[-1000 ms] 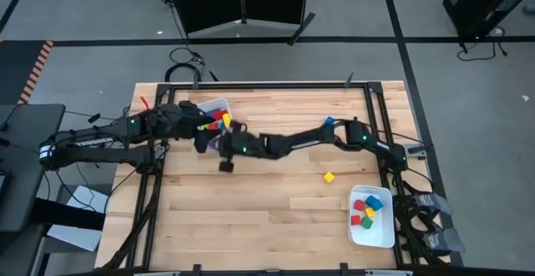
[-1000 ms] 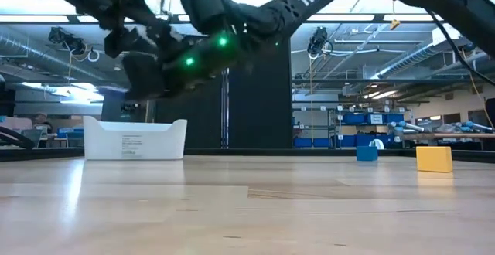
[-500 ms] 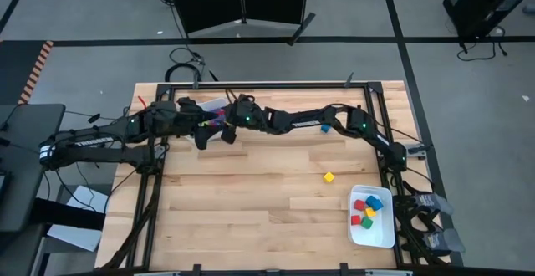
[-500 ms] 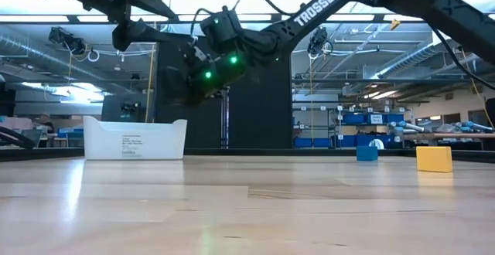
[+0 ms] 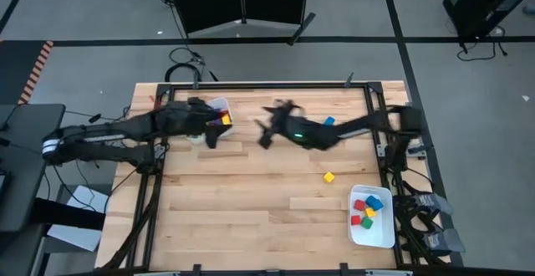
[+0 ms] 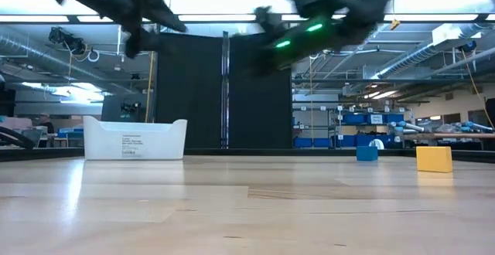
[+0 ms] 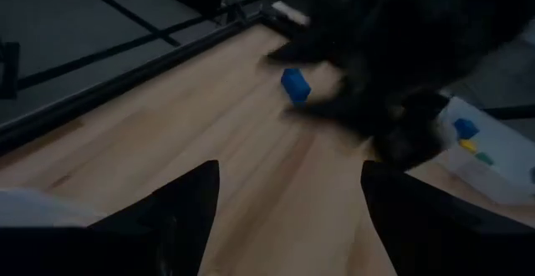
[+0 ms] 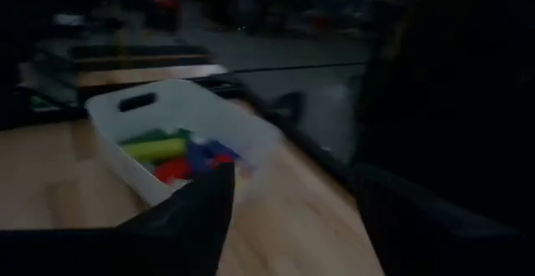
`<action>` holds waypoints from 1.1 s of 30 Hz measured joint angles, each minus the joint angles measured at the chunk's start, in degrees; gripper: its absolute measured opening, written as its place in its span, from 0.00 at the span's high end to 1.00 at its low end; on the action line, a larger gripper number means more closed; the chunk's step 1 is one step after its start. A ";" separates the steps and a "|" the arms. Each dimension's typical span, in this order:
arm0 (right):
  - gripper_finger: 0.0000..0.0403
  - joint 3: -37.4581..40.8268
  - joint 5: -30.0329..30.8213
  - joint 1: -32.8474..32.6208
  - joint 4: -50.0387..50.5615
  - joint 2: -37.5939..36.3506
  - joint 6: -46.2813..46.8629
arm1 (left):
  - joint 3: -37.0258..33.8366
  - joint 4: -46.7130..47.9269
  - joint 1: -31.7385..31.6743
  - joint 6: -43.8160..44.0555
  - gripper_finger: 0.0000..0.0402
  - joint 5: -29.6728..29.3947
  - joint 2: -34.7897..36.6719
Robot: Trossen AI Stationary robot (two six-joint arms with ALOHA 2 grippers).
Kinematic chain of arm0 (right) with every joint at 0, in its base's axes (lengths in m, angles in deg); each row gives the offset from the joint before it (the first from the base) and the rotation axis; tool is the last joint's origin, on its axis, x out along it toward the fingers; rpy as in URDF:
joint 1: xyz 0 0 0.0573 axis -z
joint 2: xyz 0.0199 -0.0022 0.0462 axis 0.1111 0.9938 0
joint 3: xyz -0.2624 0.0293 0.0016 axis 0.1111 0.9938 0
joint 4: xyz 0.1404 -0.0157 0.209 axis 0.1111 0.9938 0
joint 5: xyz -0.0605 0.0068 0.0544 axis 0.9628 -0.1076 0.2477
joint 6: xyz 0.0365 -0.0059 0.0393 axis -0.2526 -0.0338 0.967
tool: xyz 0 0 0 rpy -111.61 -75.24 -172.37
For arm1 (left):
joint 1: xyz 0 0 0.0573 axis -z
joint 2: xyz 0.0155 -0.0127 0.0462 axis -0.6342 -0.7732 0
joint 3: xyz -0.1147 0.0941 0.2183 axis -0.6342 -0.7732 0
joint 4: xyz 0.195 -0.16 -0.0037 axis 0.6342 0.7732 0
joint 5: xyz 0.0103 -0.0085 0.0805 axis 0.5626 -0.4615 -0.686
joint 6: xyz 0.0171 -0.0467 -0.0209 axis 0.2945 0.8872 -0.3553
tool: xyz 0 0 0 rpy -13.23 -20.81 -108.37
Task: Sort blocks by size
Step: Put the large blue block into the top white bin
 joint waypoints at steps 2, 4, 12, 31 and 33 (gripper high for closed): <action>0.41 6.83 4.89 -1.74 -0.23 -8.02 0.73 | 0.04 -6.53 0.00 -0.13 0.25 0.45 -7.75; 0.44 12.53 9.36 -3.91 -0.30 -15.57 1.10 | 0.04 -16.18 0.01 -0.12 0.25 2.46 -17.29; 0.44 23.95 23.51 -14.27 0.39 -38.67 -5.26 | 17.37 -34.04 0.01 -3.62 0.25 4.33 -53.16; 0.45 25.54 41.13 -29.40 0.82 -48.69 -18.16 | 65.49 -24.03 4.52 -18.01 0.08 -1.47 -91.21; 0.45 25.54 41.16 -29.92 0.43 -48.67 -18.09 | 68.13 -23.80 4.73 -18.10 0.03 -4.35 -93.15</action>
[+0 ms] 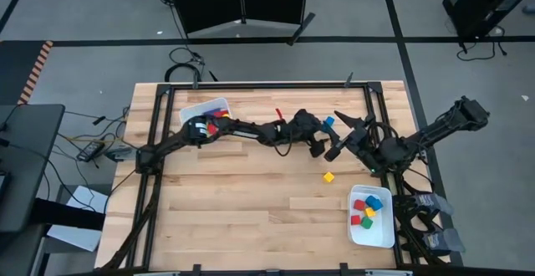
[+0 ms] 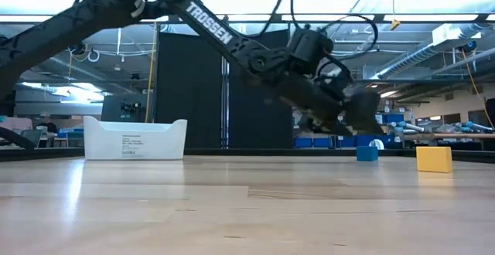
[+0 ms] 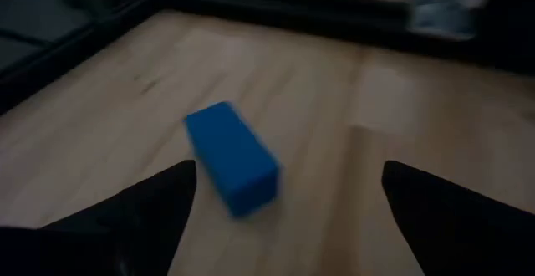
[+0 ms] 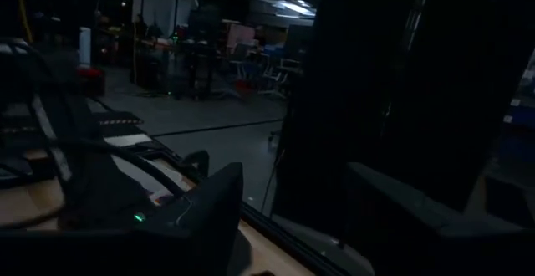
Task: Sort blocks by size
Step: Put the large blue block into the top white bin
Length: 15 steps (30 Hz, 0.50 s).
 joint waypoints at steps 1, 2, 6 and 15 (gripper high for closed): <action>0.45 0.00 -0.01 -0.28 -0.56 0.09 0.01 | 1.35 0.34 0.06 0.01 0.02 -1.19 -1.03; 0.45 0.00 -0.04 -0.48 -0.99 0.14 0.03 | 2.55 0.49 0.03 0.03 0.01 -1.40 -2.04; 0.46 0.00 -0.08 -1.35 -1.43 0.16 0.00 | 8.64 3.48 -0.01 0.32 0.02 -2.67 -6.20; 0.47 0.00 -0.19 -2.91 -1.90 0.18 0.13 | 19.47 7.26 -0.10 4.43 0.03 -8.22 -14.13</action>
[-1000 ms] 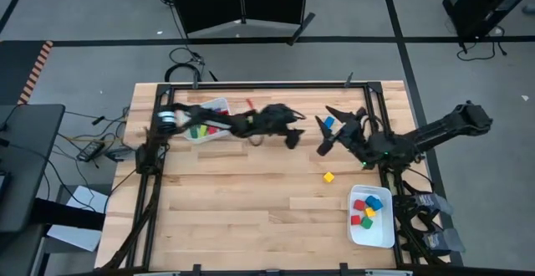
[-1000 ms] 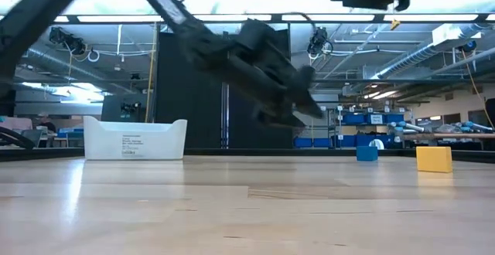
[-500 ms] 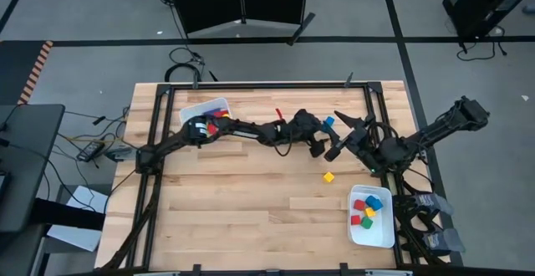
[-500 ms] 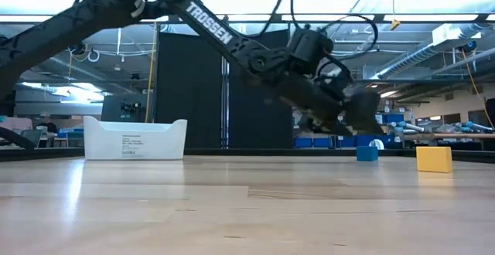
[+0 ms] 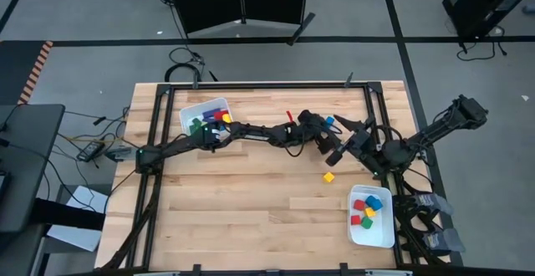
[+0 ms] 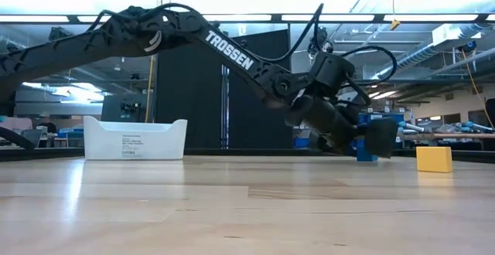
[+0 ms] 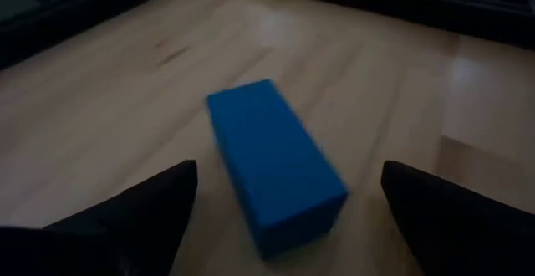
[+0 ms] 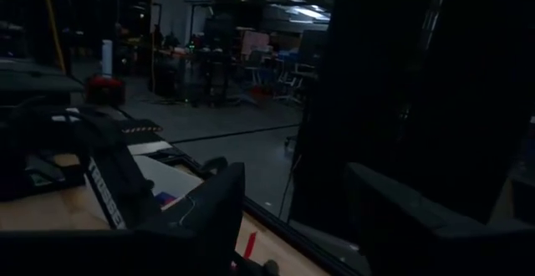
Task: Sort blocks by size
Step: Put the large blue block into the top white bin
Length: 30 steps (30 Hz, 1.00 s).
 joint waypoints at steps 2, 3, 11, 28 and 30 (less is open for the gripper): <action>0.47 0.00 0.00 -0.43 0.02 0.00 0.02 | 0.04 -0.09 -0.31 1.22 0.08 -0.74 -0.51; 0.47 0.00 0.00 -0.62 0.02 0.00 0.02 | 0.04 -0.31 -0.48 1.73 0.11 -0.84 -0.59; 0.48 0.00 0.06 -1.85 -0.26 0.02 0.04 | -0.07 -0.49 -2.34 3.48 0.62 0.41 -0.55; 0.49 0.00 -1.36 -16.51 2.62 1.61 3.10 | -9.28 1.27 -3.88 -5.46 0.66 5.33 19.10; 0.49 0.00 -1.48 -17.48 3.77 2.63 5.30 | -17.05 -2.64 -4.38 -6.18 0.66 5.10 25.34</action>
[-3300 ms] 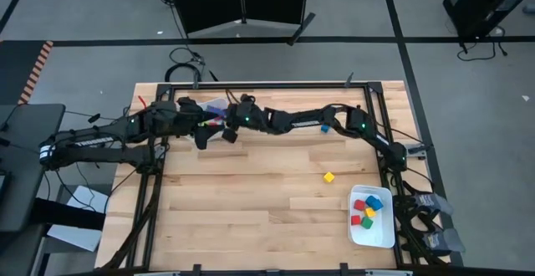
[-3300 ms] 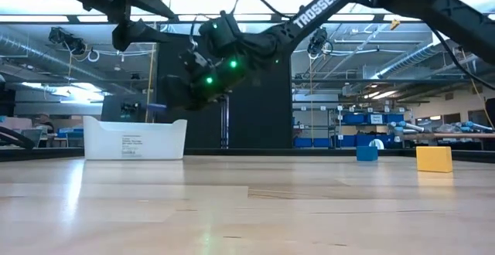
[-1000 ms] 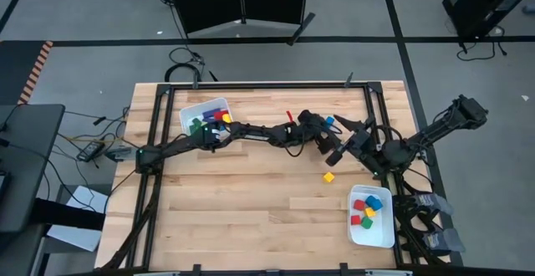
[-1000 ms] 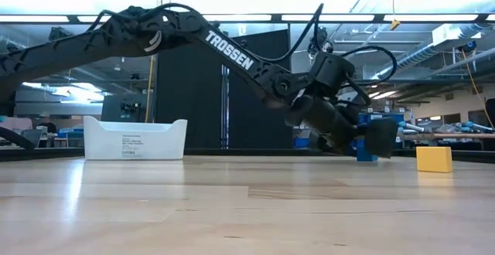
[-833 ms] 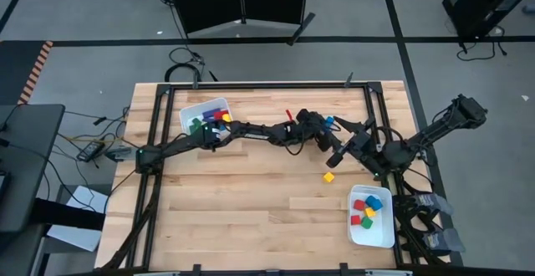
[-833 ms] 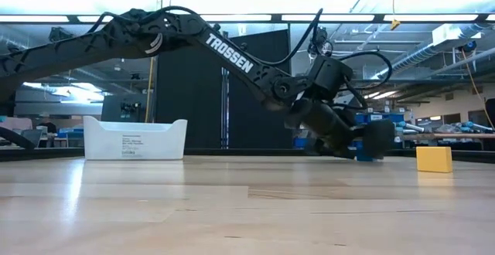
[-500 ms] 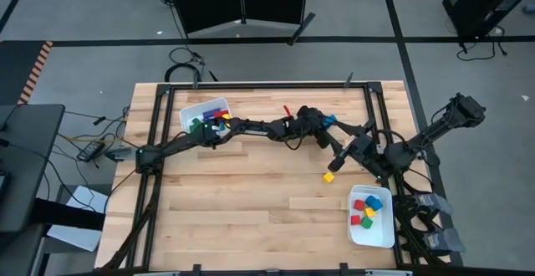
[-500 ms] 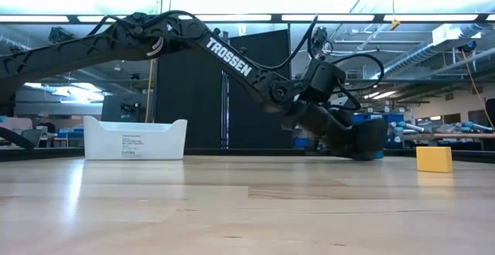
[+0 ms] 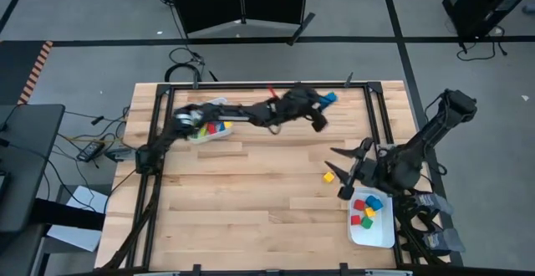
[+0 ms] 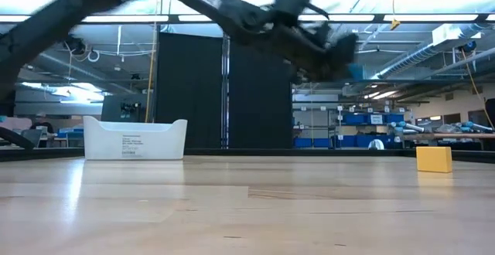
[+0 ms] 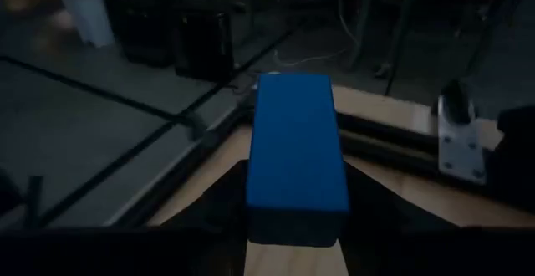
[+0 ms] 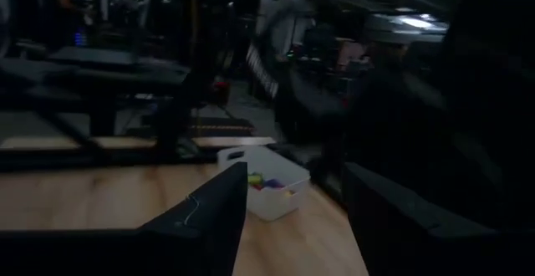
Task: Sort blocks by size
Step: Put the large blue block into the top white bin, then put the small yellow block into the bottom white bin
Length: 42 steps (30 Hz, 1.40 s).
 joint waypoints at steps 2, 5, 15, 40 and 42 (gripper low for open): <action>0.49 0.00 -0.05 -0.82 0.48 1.27 1.71 | -10.04 -3.41 -1.21 0.24 0.66 0.00 7.62; 0.49 0.00 0.12 -1.13 1.02 3.21 4.86 | -25.74 -4.66 -2.80 0.78 0.66 0.72 20.14; 0.48 -0.02 -11.04 8.29 14.11 9.59 28.55 | -57.56 25.59 -3.06 15.41 0.66 -8.40 58.05; 0.24 -20.28 -50.55 18.98 82.31 26.84 71.92 | -73.26 31.49 -4.71 25.99 0.07 -12.87 70.33; 0.20 -20.28 -51.27 19.00 82.58 28.06 72.90 | -73.26 29.21 -3.57 24.39 0.06 -12.81 72.01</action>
